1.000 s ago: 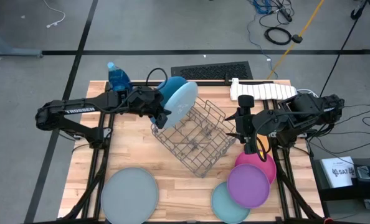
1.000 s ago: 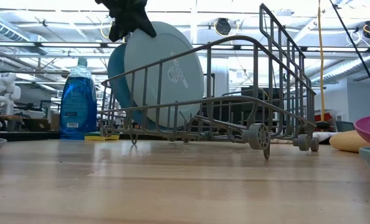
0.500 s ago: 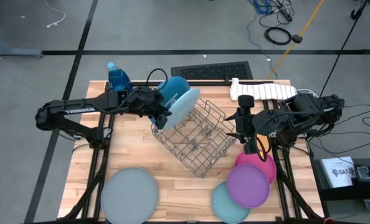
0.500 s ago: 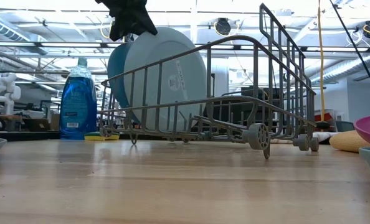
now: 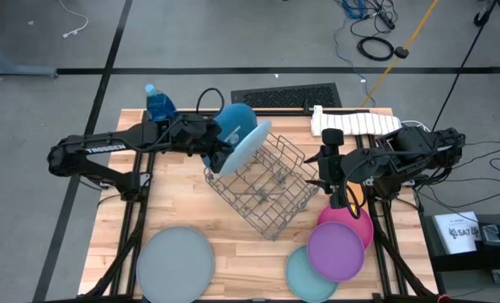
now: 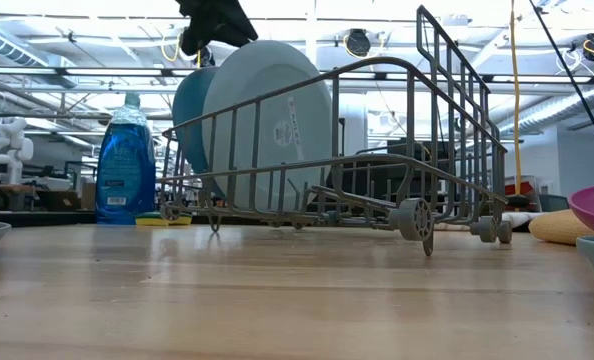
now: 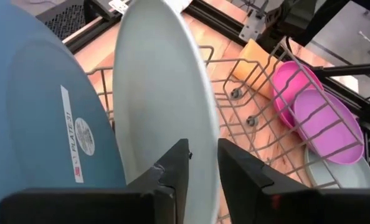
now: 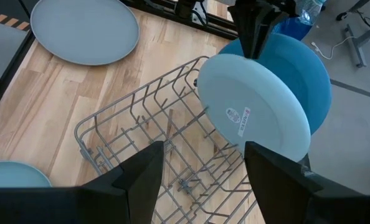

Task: Sort dishes
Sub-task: Put the big light blue plate into the dish rack

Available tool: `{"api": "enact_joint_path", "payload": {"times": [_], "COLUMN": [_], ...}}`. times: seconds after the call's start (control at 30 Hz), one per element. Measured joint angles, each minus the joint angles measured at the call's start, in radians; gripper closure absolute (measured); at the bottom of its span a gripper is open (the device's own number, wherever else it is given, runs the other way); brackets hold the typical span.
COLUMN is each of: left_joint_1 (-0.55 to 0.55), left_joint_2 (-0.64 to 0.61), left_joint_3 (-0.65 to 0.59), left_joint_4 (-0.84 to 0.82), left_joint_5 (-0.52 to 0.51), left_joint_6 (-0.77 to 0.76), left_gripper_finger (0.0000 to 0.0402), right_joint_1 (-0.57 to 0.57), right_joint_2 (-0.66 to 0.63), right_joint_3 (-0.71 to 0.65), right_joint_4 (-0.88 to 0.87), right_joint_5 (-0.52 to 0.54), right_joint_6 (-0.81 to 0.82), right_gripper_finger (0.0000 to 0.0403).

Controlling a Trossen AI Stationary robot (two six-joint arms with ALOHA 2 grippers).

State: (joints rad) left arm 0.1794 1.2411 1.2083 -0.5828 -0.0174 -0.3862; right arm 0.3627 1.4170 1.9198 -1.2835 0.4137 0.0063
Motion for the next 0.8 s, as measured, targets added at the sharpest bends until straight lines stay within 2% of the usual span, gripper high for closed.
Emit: {"api": "enact_joint_path", "payload": {"times": [0.33, 0.6, 0.8], "left_joint_1": [-0.003, -0.003, -0.003], "left_joint_2": [0.000, -0.026, -0.093], "left_joint_3": [0.000, 0.000, 0.000], "left_joint_4": [-0.009, -0.006, -0.002], "left_joint_5": [-0.006, -0.026, -0.090], "left_joint_6": [-0.002, 0.008, 0.009], "left_gripper_finger": [0.0245, 0.0242, 0.0242], "right_joint_1": [0.000, 0.000, 0.000], "right_joint_2": [0.000, 0.000, 0.001], "right_joint_3": [0.000, 0.000, 0.000], "right_joint_4": [-0.010, -0.010, -0.010], "right_joint_5": [0.000, 0.000, 0.000], "right_joint_6": [0.008, 0.008, 0.009], "right_gripper_finger": [0.0186, 0.0186, 0.0186]}}
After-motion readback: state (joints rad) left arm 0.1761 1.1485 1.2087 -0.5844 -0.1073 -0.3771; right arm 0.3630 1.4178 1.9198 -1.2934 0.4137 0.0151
